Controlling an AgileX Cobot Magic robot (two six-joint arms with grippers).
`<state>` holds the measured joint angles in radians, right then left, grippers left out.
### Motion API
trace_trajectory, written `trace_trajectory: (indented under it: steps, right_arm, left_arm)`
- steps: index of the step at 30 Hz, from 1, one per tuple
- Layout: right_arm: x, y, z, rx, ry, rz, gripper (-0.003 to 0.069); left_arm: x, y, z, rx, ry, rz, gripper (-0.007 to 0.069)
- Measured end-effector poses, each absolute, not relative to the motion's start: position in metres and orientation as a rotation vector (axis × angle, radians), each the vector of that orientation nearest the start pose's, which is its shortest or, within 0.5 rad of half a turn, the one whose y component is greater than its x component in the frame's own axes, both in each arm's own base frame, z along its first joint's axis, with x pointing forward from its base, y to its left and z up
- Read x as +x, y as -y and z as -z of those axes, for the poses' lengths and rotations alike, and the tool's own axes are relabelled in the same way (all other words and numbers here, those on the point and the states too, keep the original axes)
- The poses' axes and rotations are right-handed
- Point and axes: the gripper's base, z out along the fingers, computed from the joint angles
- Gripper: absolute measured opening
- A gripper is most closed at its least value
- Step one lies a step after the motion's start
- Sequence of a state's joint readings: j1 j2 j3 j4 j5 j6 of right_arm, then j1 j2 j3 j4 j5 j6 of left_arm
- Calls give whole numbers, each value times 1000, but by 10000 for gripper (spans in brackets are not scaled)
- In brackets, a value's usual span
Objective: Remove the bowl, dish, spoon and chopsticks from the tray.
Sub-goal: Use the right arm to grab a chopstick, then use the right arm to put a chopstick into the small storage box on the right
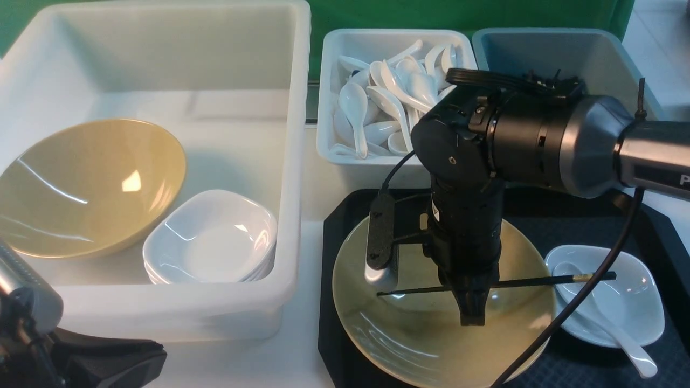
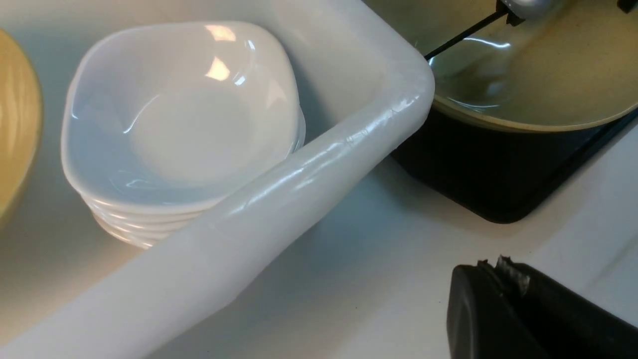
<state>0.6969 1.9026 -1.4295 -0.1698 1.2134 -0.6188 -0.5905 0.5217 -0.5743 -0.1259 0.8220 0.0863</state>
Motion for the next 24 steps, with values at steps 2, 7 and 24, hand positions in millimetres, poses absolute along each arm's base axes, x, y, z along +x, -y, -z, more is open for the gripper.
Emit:
trace_trajectory:
  steps: [2,7,24]
  right_arm:
    - [290,-224,-215,-1994,-2439,252,77]
    - [285,-218,-242,-1909,-2407,245,77]
    - [435,-79,-359,-192,-2058,-7,77]
  left_arm:
    - [70,57,-297,713,-2163,417,-11]
    - [70,57,-297,711,-2165,423,-11]
    - [96,69,-313,450,-1845,552,-11]
